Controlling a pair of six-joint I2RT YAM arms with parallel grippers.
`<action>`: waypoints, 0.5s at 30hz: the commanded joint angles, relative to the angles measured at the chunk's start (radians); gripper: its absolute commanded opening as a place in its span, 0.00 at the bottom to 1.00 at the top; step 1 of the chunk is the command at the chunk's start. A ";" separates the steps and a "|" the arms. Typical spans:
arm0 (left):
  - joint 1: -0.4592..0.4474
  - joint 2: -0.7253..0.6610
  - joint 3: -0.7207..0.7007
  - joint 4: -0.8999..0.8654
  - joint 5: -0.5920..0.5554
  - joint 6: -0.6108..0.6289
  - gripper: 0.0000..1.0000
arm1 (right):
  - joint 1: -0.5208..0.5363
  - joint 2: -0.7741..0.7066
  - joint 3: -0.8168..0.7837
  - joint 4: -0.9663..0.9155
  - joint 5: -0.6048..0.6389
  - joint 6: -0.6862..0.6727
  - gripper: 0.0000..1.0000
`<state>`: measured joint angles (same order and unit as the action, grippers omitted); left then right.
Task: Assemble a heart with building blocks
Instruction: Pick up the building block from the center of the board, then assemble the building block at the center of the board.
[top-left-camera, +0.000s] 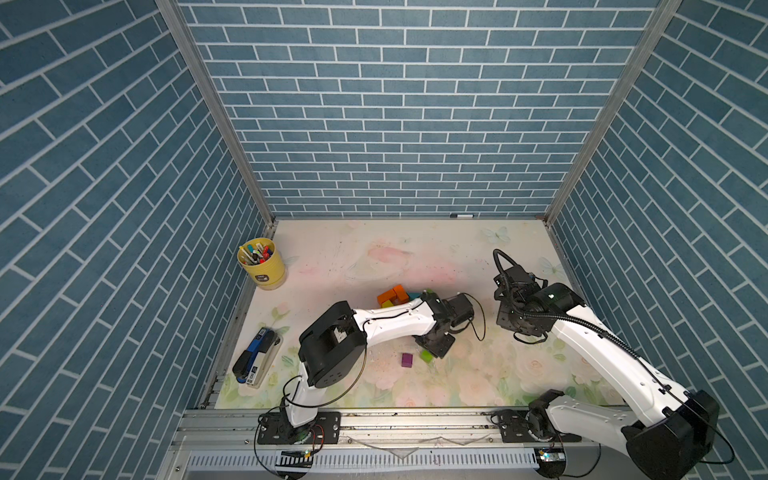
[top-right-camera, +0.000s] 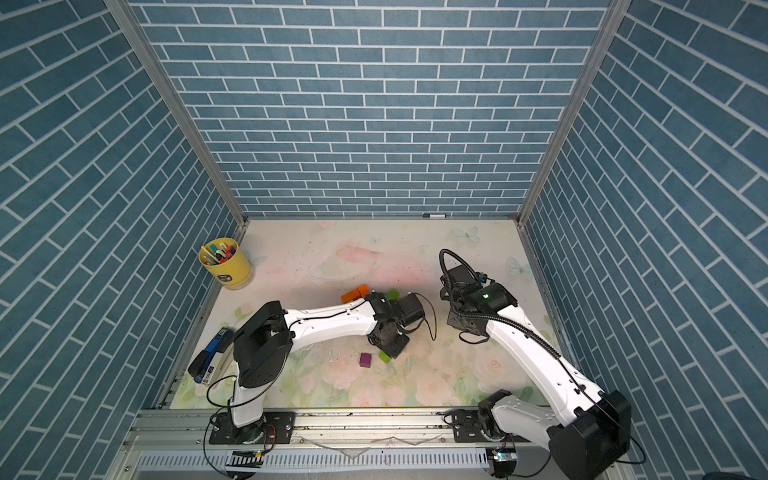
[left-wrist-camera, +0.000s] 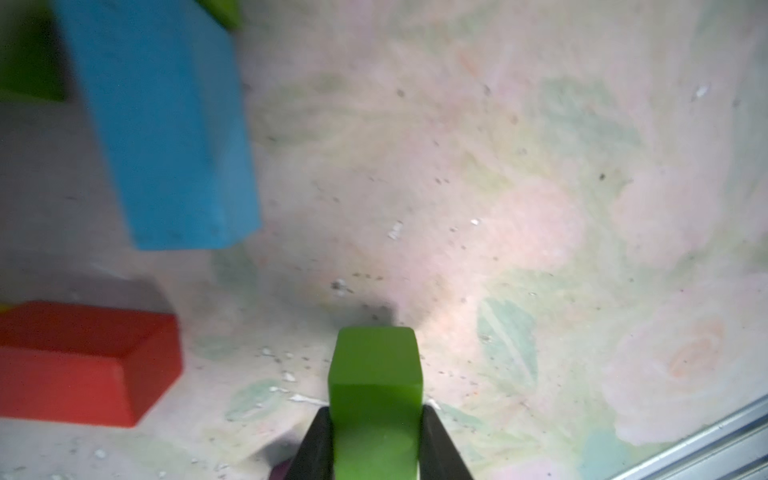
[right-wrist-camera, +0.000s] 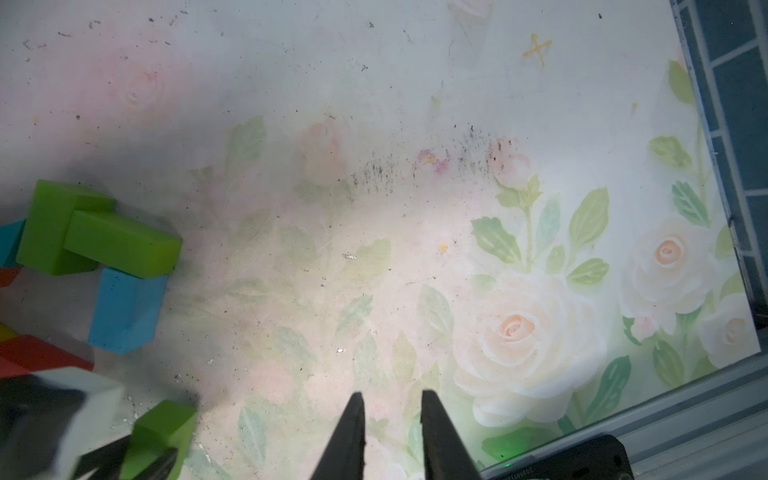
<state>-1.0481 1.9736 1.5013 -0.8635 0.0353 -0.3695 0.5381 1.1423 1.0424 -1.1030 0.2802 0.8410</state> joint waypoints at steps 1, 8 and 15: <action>0.049 -0.039 0.000 -0.020 0.009 0.074 0.20 | -0.006 0.016 0.033 -0.011 0.012 0.033 0.26; 0.085 0.001 0.022 -0.031 0.010 0.119 0.20 | -0.006 0.028 0.029 0.005 -0.003 0.033 0.25; 0.095 0.044 0.052 -0.027 0.014 0.129 0.28 | -0.007 0.030 0.036 -0.007 0.008 0.027 0.26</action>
<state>-0.9607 1.9869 1.5211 -0.8711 0.0471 -0.2604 0.5362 1.1671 1.0485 -1.0916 0.2756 0.8410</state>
